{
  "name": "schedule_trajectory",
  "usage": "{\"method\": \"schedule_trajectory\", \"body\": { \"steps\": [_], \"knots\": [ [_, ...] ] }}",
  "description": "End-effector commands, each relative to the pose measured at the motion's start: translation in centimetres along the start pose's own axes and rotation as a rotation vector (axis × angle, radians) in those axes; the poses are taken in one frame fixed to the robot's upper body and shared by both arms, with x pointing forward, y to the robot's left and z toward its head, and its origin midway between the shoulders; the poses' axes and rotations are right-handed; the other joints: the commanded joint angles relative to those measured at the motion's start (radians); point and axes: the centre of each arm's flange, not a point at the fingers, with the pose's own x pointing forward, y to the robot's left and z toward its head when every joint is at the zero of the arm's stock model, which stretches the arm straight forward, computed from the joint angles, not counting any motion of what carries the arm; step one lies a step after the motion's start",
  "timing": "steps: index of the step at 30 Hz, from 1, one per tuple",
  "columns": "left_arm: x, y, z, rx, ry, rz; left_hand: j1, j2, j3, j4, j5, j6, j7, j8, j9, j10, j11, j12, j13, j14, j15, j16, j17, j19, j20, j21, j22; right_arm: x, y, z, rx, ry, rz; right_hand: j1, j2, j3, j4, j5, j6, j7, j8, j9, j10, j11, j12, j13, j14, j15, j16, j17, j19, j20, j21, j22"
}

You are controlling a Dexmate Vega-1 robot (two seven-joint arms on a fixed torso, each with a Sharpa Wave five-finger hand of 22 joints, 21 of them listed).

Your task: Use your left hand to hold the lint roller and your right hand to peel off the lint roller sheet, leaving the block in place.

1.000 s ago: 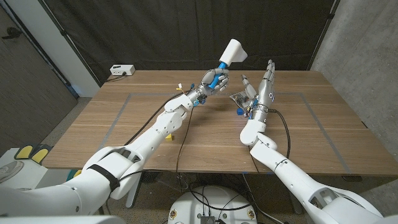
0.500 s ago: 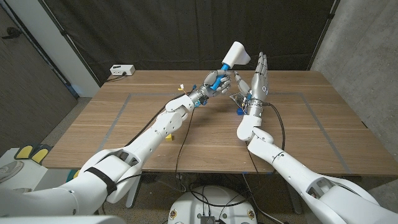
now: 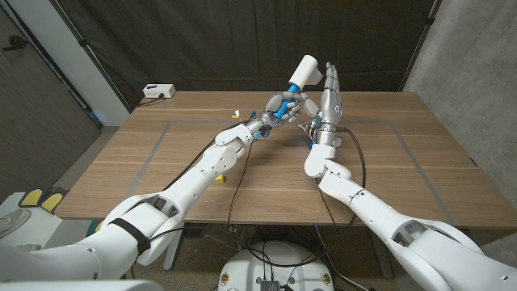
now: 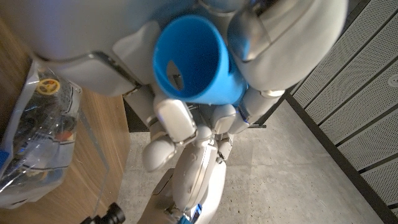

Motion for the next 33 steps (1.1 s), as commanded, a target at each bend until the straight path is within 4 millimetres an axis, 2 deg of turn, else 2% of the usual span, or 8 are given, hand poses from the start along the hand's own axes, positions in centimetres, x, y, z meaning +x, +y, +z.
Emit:
{"method": "schedule_trajectory", "body": {
  "steps": [1,4,6,7,11,26,29,33],
  "knots": [
    [-0.1,-0.2,-0.2,-0.005,0.011,-0.015,-0.107,0.121,0.122,0.111,0.005,0.114,-0.003,0.001,0.0,0.253,-0.159,0.301,0.001,0.009,0.003,0.001,0.005,0.006,-0.002,0.006,0.009,0.9,1.4,1.4,0.024,-0.038,-0.014,0.057,0.019,-0.01,-0.003,0.015,0.071,-0.018,0.017,0.001,0.059,-0.024,0.012,0.0,0.068,-0.082,0.025,-0.001,0.094,-0.02,0.036,0.004],
    [-0.3,-0.1,-0.2,-0.006,0.011,-0.01,-0.107,0.121,0.122,0.11,0.006,0.112,-0.008,0.006,0.008,0.253,-0.158,0.301,0.002,0.007,0.001,0.001,0.004,0.006,-0.002,0.0,0.003,0.9,1.7,1.5,0.035,-0.044,-0.023,0.1,0.048,-0.026,0.003,0.021,0.153,-0.01,0.028,-0.001,0.143,-0.027,0.025,-0.002,0.173,-0.093,0.064,0.001,0.195,-0.01,0.076,0.01],
    [-0.5,0.0,-0.1,-0.002,0.011,-0.005,-0.108,0.121,0.122,0.11,0.006,0.114,-0.007,0.003,0.002,0.253,-0.157,0.301,0.002,0.006,0.001,-0.002,0.0,0.008,-0.002,-0.001,-0.001,1.0,1.6,1.6,-0.022,-0.036,0.024,0.106,0.051,-0.028,0.003,0.022,0.148,-0.013,0.023,-0.001,0.136,-0.03,0.019,-0.002,0.17,-0.095,0.062,0.001,0.193,-0.011,0.075,0.01],
    [-0.5,0.0,0.0,0.002,0.011,-0.006,-0.108,0.121,0.122,0.11,0.006,0.113,-0.007,0.006,0.008,0.253,-0.158,0.301,0.002,0.008,0.001,0.0,0.002,0.009,-0.002,-0.003,-0.004,1.1,1.5,1.6,-0.06,-0.028,0.051,0.117,0.042,-0.047,0.004,0.021,0.101,-0.022,-0.005,-0.001,0.093,-0.038,-0.006,-0.003,0.132,-0.088,0.042,-0.001,0.165,-0.019,0.066,0.012],
    [-0.8,0.0,0.4,0.014,0.0,-0.011,-0.108,0.121,0.122,0.109,0.006,0.114,-0.007,0.001,0.001,0.253,-0.157,0.3,0.001,0.009,0.0,0.004,0.004,0.008,-0.002,0.001,0.001,0.8,1.1,1.0,-0.189,0.053,0.098,0.144,0.052,-0.054,0.002,0.024,0.068,-0.032,-0.023,0.0,0.078,-0.043,-0.018,-0.002,0.102,-0.096,0.027,-0.002,0.124,-0.038,0.05,0.012],
    [0.0,-0.3,1.3,0.029,-0.031,-0.071,-0.109,0.122,0.122,0.108,0.006,0.112,-0.003,-0.002,0.0,0.252,-0.155,0.3,0.002,0.011,0.002,0.005,0.005,0.006,0.002,0.01,0.016,-0.1,1.3,-1.8,-0.327,0.216,0.227,0.193,0.064,-0.077,0.002,0.029,0.008,-0.047,-0.042,0.0,0.026,-0.05,-0.038,-0.001,0.044,-0.106,-0.003,-0.002,0.062,-0.077,0.023,0.01],
    [0.2,-0.4,1.3,0.031,-0.028,-0.081,-0.109,0.122,0.123,0.108,0.006,0.112,-0.003,-0.001,0.001,0.252,-0.153,0.3,0.002,0.006,0.001,0.0,0.0,0.009,0.001,0.001,0.005,-0.1,1.4,-2.2,-0.275,0.231,0.228,0.173,0.05,-0.1,0.015,0.026,-0.005,-0.036,-0.044,0.0,0.012,-0.037,-0.04,-0.001,0.03,-0.094,-0.009,0.0,0.049,-0.069,0.018,0.01],
    [0.1,-0.4,1.1,0.018,-0.028,-0.084,-0.11,0.122,0.123,0.108,0.006,0.11,0.0,0.0,0.005,0.253,-0.149,0.301,0.001,0.009,0.003,0.005,0.005,0.012,0.002,-0.001,0.003,-0.2,1.4,-2.5,-0.218,0.244,0.192,0.138,0.04,-0.132,0.037,0.026,-0.005,0.01,-0.038,0.0,0.015,-0.012,-0.034,0.0,0.036,-0.079,-0.006,0.005,0.044,-0.055,0.016,0.01]
  ]
}}
